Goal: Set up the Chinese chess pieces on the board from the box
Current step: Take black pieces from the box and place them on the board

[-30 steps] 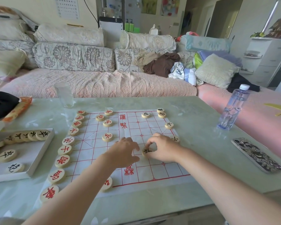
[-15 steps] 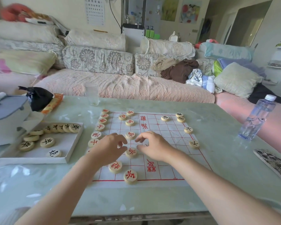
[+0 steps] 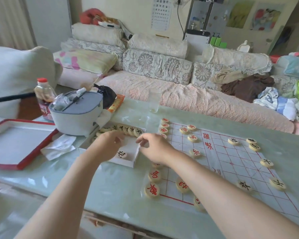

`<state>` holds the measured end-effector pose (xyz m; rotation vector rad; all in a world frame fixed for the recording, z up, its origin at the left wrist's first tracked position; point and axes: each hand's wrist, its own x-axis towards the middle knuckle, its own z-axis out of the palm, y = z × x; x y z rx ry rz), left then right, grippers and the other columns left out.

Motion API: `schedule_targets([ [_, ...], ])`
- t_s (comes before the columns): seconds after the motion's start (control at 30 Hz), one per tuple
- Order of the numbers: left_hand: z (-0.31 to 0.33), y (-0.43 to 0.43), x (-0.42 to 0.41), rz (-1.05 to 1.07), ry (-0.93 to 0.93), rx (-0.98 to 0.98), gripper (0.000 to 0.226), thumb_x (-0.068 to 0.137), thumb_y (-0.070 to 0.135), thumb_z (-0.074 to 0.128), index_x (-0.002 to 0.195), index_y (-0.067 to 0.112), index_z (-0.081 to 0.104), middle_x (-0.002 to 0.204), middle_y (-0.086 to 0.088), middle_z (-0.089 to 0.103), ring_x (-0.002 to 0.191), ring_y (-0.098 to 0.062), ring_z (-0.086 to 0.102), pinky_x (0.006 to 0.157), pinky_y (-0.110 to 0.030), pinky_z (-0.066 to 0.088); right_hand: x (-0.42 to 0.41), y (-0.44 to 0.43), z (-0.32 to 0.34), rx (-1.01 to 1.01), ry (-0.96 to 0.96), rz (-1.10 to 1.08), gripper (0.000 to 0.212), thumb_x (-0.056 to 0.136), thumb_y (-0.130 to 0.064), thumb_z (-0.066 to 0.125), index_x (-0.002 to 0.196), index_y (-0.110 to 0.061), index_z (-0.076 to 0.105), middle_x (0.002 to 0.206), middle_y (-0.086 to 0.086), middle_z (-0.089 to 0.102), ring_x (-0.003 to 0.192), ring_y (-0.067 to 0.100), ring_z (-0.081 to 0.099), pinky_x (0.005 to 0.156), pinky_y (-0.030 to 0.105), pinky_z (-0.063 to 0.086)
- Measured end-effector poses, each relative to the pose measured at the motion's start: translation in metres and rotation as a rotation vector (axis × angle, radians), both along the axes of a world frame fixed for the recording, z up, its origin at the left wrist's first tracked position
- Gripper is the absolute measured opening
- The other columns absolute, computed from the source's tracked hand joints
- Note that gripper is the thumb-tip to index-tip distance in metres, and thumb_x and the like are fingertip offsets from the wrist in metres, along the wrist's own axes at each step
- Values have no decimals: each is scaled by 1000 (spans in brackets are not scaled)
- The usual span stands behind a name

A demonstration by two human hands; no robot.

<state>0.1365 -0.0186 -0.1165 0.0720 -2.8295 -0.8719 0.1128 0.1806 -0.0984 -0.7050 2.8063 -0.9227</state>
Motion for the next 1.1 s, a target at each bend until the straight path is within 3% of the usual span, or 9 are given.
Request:
schedule_targets([
  [0.1, -9, -30, -7, 51, 4, -17, 25, 93, 15, 50, 109, 25, 66, 105, 3, 63, 93, -18, 57, 80, -27, 44, -13, -32, -1, 151, -1, 91, 38, 92, -10, 58, 123, -30, 67, 122, -9, 65, 106, 11, 60, 88, 22, 45],
  [0.17, -16, -43, -13, 34, 11, -57, 22, 94, 13, 49, 103, 24, 65, 100, 3, 61, 89, -20, 55, 76, -28, 43, -20, -48, -5, 254, -5, 152, 49, 88, -4, 57, 122, -36, 67, 132, -11, 61, 119, 12, 57, 96, 23, 45],
  [0.27, -25, -55, -23, -3, 31, -75, 20, 87, 4, 50, 89, 22, 60, 90, 1, 57, 85, -23, 54, 72, -30, 43, -28, -63, -13, 400, 7, 235, 55, 84, -7, 66, 126, -41, 64, 139, -14, 58, 125, 13, 54, 98, 21, 44],
  [0.33, -30, -58, -30, -20, 62, -74, 21, 88, 7, 53, 96, 22, 63, 94, 2, 59, 89, -24, 57, 74, -29, 44, -31, -68, -14, 449, 20, 262, 58, 85, -6, 63, 131, -42, 61, 139, -18, 57, 127, 10, 53, 96, 16, 41],
  [0.47, -34, -52, -43, -53, -10, -127, 48, 86, 7, 57, 130, 27, 56, 130, 0, 56, 116, -21, 55, 94, -30, 45, -33, -71, -17, 435, 37, 272, 59, 87, -13, 62, 135, -46, 56, 131, -19, 63, 122, 9, 56, 102, 27, 47],
  [0.6, -36, -39, -48, -81, -101, -222, 54, 92, 29, 57, 144, 30, 39, 140, -3, 48, 122, -25, 50, 97, -33, 43, -37, -69, -24, 386, 69, 253, 48, 84, -31, 63, 129, -46, 57, 121, -9, 65, 112, 17, 58, 95, 35, 51],
  [0.73, -38, -31, -52, -62, -140, -286, 50, 90, 36, 58, 138, 29, 46, 135, -8, 50, 120, -28, 50, 93, -38, 46, -37, -54, -23, 285, 109, 199, 44, 88, -41, 65, 131, -38, 60, 122, -5, 56, 115, 18, 55, 96, 36, 48],
  [0.87, -28, -21, -52, 2, -217, -307, 45, 88, 34, 57, 131, 21, 51, 130, -9, 46, 113, -28, 52, 88, -36, 47, -32, -33, -16, 219, 170, 135, 50, 84, -37, 72, 132, -33, 59, 130, -6, 54, 120, 17, 55, 97, 36, 47],
  [1.1, 15, 29, -51, -114, -20, -133, 39, 91, 29, 61, 126, 16, 51, 128, -8, 46, 107, -22, 51, 86, -24, 41, -17, 21, 0, 141, 183, 7, 48, 87, -45, 67, 133, -34, 57, 129, -8, 54, 118, 17, 55, 95, 36, 46],
])
